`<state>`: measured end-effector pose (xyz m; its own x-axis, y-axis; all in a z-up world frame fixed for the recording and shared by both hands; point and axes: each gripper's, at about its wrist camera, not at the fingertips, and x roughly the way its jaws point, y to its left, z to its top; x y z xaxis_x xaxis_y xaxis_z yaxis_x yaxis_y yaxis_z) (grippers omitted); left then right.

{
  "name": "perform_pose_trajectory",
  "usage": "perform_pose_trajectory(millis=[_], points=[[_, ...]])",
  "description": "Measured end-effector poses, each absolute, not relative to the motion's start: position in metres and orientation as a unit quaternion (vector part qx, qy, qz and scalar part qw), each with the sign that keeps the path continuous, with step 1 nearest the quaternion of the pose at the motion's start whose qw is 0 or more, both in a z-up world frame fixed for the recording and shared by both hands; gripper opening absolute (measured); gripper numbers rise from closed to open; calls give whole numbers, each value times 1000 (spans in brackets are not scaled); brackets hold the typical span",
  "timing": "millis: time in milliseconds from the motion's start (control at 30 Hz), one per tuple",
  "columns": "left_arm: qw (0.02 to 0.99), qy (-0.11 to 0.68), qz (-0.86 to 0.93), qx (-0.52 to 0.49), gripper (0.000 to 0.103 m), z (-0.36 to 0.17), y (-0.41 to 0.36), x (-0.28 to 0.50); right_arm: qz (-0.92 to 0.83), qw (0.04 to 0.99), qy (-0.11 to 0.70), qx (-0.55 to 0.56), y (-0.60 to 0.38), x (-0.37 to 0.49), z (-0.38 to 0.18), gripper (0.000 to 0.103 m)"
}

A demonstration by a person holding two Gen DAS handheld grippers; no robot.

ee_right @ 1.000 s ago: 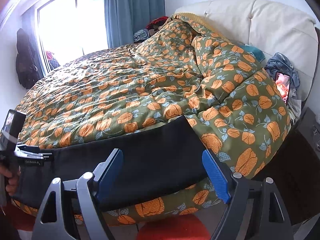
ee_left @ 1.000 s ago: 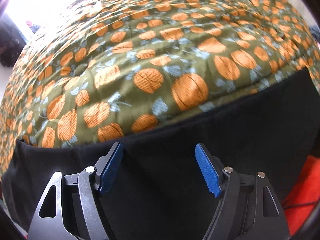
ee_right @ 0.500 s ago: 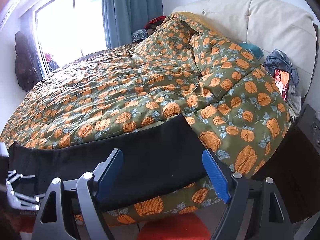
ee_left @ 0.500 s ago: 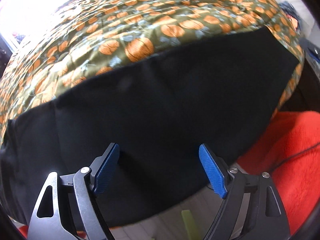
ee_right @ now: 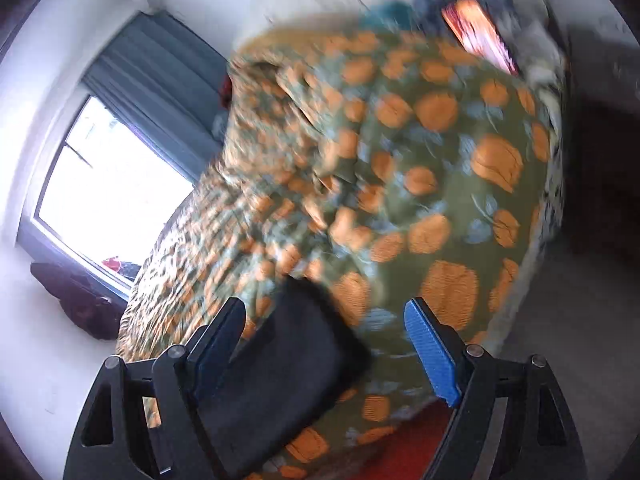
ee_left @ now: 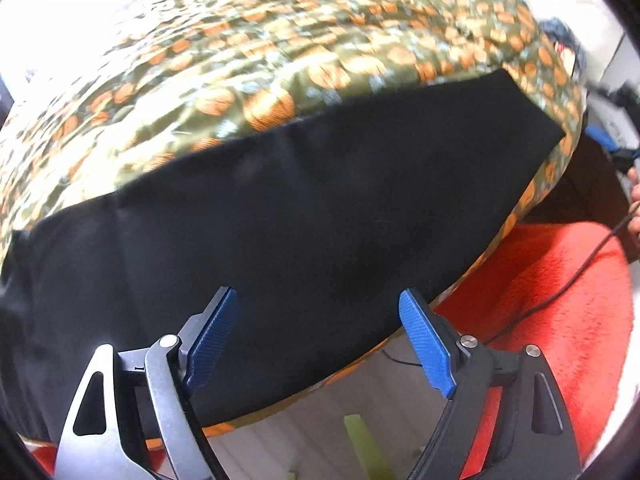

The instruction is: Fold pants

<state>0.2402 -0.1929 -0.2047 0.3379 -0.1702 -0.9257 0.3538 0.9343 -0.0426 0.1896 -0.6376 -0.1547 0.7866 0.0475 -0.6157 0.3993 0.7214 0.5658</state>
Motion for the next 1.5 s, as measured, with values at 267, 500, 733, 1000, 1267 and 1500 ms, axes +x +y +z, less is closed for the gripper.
perform_pose_trajectory(millis=[267, 500, 733, 1000, 1267, 1500], points=[[823, 550, -131, 43, 84, -197, -154, 233, 13, 798, 419, 434, -626, 223, -201, 81], [824, 549, -132, 53, 84, -209, -170, 236, 12, 778, 435, 454, -623, 252, -237, 73], [820, 545, -129, 123, 91, -239, -211, 243, -18, 787, 441, 430, -625, 255, -238, 24], [838, 528, -127, 61, 89, -185, -135, 232, 33, 877, 385, 286, -561, 243, -122, 20], [863, 492, 18, -112, 89, -147, 48, 199, 202, 902, 332, 189, -409, 251, -2, 20], [856, 459, 103, -213, 89, -154, 150, 159, 322, 877, 342, 101, -218, 262, -17, 20]])
